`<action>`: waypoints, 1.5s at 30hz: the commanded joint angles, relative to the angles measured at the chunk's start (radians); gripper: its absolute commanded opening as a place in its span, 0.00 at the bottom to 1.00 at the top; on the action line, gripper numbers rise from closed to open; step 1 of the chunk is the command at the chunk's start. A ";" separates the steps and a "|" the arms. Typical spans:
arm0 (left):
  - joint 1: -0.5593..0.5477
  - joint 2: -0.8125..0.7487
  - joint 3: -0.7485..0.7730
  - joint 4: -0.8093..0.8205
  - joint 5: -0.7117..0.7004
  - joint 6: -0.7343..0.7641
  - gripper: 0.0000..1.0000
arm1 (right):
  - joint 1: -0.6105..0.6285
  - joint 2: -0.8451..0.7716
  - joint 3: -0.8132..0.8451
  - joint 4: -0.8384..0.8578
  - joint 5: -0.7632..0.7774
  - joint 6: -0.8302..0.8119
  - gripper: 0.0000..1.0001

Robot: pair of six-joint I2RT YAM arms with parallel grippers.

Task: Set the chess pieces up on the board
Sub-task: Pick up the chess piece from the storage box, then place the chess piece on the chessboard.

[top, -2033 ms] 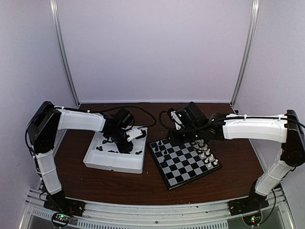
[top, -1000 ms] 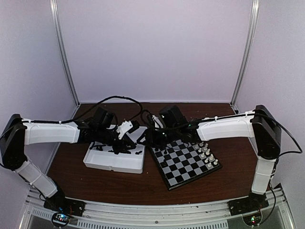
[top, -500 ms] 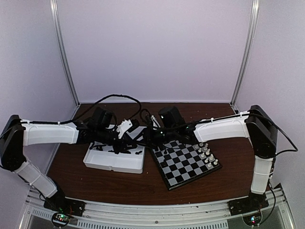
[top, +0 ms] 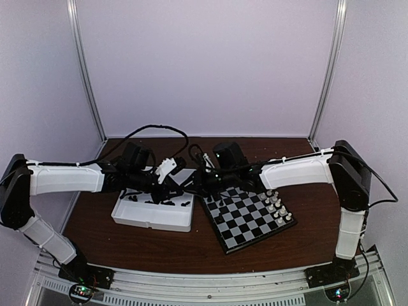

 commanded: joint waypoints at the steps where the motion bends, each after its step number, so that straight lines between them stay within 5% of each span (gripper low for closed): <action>1: 0.001 -0.030 -0.005 0.058 -0.027 0.000 0.11 | -0.005 0.011 -0.007 0.043 -0.019 0.023 0.21; 13: 0.001 -0.030 -0.004 0.067 -0.043 -0.009 0.11 | -0.011 0.028 -0.020 0.101 -0.041 0.069 0.11; 20: 0.001 -0.032 -0.007 0.074 -0.034 -0.018 0.21 | -0.026 0.018 -0.020 0.057 -0.018 0.035 0.08; 28: 0.001 -0.068 -0.025 0.071 -0.029 -0.025 0.35 | -0.055 -0.037 0.065 -0.213 0.102 -0.195 0.07; 37: 0.001 -0.102 -0.040 0.059 -0.067 -0.037 0.36 | -0.059 -0.065 0.209 -0.547 0.351 -0.503 0.07; 45: 0.001 -0.089 -0.025 0.040 -0.113 -0.044 0.36 | -0.060 -0.007 0.324 -0.677 0.421 -0.688 0.07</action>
